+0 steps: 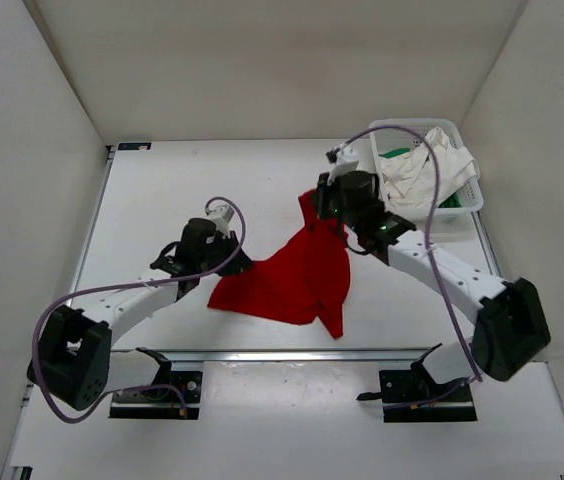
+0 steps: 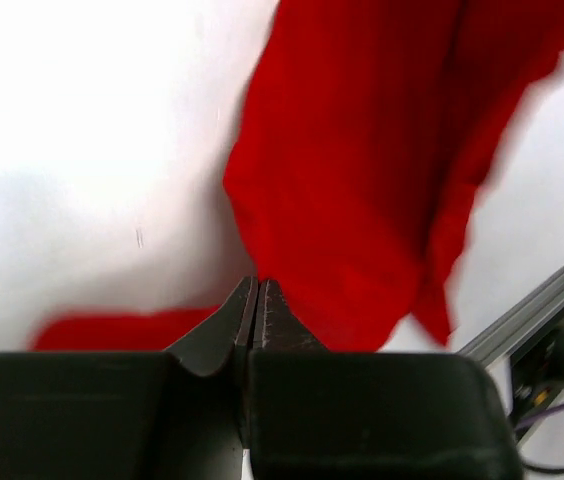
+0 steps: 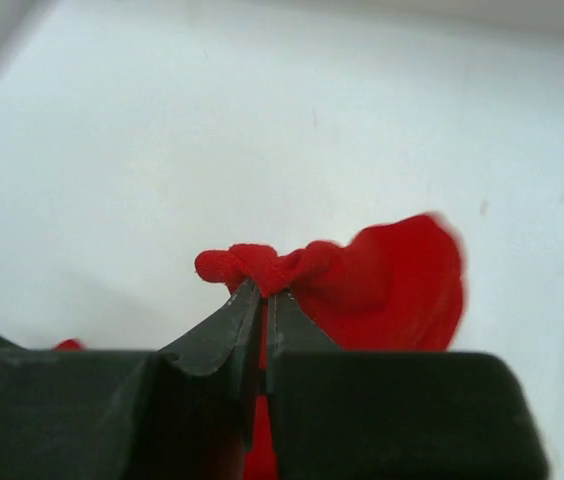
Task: Fold and stack the t-shirts
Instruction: Flatten out the tshirt
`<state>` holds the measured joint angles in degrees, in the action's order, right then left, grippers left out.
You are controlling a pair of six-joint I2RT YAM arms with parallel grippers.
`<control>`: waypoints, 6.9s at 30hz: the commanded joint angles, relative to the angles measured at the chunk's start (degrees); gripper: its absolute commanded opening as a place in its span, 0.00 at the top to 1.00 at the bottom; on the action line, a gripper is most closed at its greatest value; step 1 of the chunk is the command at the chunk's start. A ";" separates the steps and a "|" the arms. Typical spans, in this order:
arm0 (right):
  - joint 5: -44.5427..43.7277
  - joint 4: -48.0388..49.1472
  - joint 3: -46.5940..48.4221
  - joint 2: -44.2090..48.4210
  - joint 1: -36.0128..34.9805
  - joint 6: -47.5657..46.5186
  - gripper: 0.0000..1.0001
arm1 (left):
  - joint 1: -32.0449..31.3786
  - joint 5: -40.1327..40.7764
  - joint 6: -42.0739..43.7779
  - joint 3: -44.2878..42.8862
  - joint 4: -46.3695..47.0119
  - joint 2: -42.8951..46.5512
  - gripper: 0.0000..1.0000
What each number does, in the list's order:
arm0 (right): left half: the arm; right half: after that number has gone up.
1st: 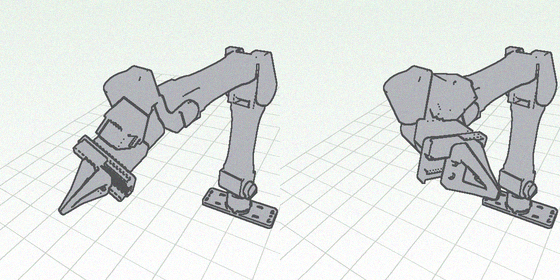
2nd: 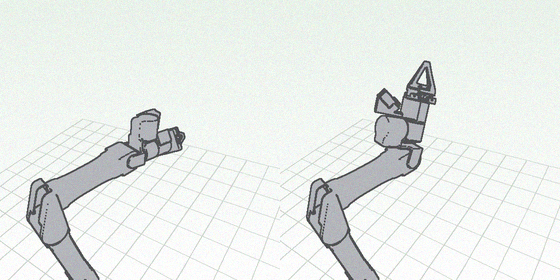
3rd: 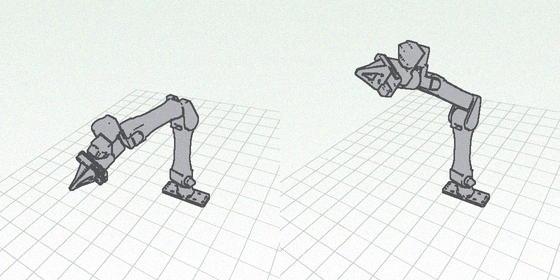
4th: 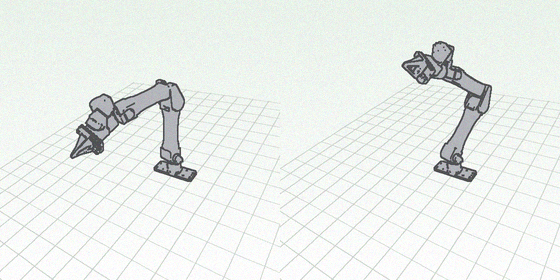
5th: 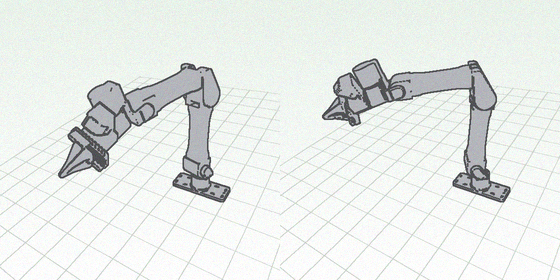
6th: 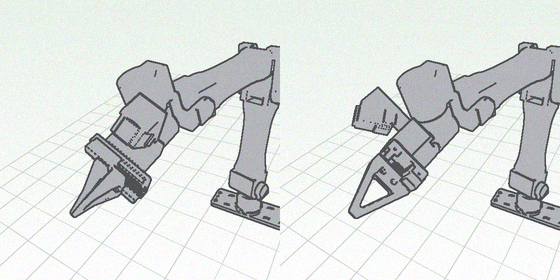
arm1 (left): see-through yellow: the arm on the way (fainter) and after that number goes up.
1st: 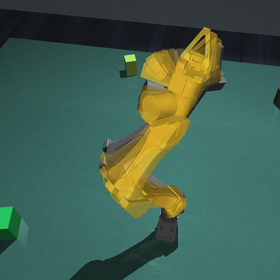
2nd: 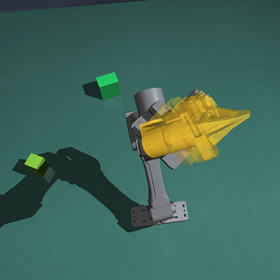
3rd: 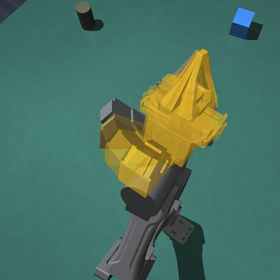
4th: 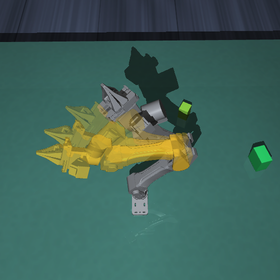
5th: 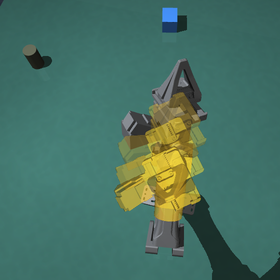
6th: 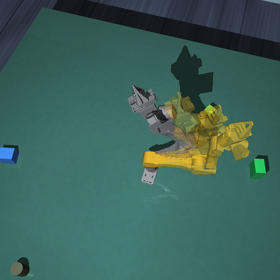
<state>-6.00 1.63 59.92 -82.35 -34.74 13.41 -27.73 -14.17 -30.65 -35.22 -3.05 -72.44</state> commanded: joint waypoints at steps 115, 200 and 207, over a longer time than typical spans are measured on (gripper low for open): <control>9.96 1.54 -4.03 -14.77 -15.44 4.08 0.66 | 8.64 25.18 -14.35 15.18 1.22 14.77 1.00; 14.44 -24.75 81.39 -27.61 20.06 -1.81 1.00 | 38.89 -11.40 -25.15 -42.53 14.29 -9.29 1.00; 17.35 -22.45 77.65 -19.97 19.89 -0.65 1.00 | 43.54 -15.71 -30.78 -50.21 19.21 -10.88 1.00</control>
<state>9.98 -26.28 136.86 -109.23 -14.59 12.32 13.72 -27.42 -58.70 -83.33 10.59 -85.67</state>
